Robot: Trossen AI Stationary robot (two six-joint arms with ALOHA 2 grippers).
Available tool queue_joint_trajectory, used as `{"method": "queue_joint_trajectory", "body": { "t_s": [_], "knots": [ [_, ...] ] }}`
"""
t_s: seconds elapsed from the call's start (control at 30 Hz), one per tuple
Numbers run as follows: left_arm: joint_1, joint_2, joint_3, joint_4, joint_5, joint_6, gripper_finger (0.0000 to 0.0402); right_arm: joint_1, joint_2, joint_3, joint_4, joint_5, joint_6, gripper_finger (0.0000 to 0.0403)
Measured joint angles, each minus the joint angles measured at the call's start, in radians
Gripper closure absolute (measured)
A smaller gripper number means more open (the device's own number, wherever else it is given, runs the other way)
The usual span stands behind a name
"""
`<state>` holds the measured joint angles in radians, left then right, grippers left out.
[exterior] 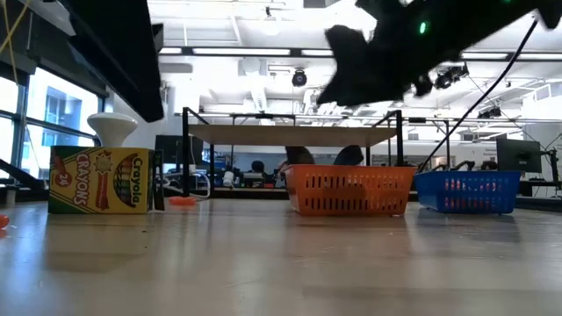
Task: Pick & Place Office Desk Supplies
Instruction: Put the spring keychain into the blue bin
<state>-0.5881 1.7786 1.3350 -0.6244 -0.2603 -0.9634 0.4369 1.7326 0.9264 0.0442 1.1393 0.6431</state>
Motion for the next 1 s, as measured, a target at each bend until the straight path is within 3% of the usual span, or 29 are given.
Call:
{"method": "queue_joint_trajectory", "body": {
  "t_s": [0.13, 0.27, 0.4, 0.53, 0.67, 1.0],
  "knots": [
    [0.025, -0.033, 0.0, -0.186, -0.033, -0.01, 0.0219, 0.049, 0.0, 0.0, 0.17, -0.002, -0.185, 0.0216],
    [0.048, -0.037, 0.0, -0.334, 0.088, 0.008, 0.022, 0.089, 0.0, 0.0, 0.317, -0.113, -0.338, 0.0219],
    [0.065, -0.031, 0.0, -0.426, 0.154, -0.216, 0.022, 0.123, 0.0, 0.0, 0.451, -0.198, -0.428, 0.0219],
    [0.073, -0.031, 0.0, -0.426, 0.155, -0.361, 0.022, 0.146, 0.0, 0.0, 0.521, -0.289, -0.488, 0.0219],
    [0.071, -0.022, 0.0, -0.425, 0.211, -0.454, 0.022, 0.16, 0.0, 0.0, 0.551, -0.309, -0.491, 0.0221],
    [0.078, 0.054, -0.001, -0.417, 0.322, -0.467, 0.022, 0.161, 0.0, 0.0, 0.551, -0.309, -0.49, 0.0222]
  ]
}}
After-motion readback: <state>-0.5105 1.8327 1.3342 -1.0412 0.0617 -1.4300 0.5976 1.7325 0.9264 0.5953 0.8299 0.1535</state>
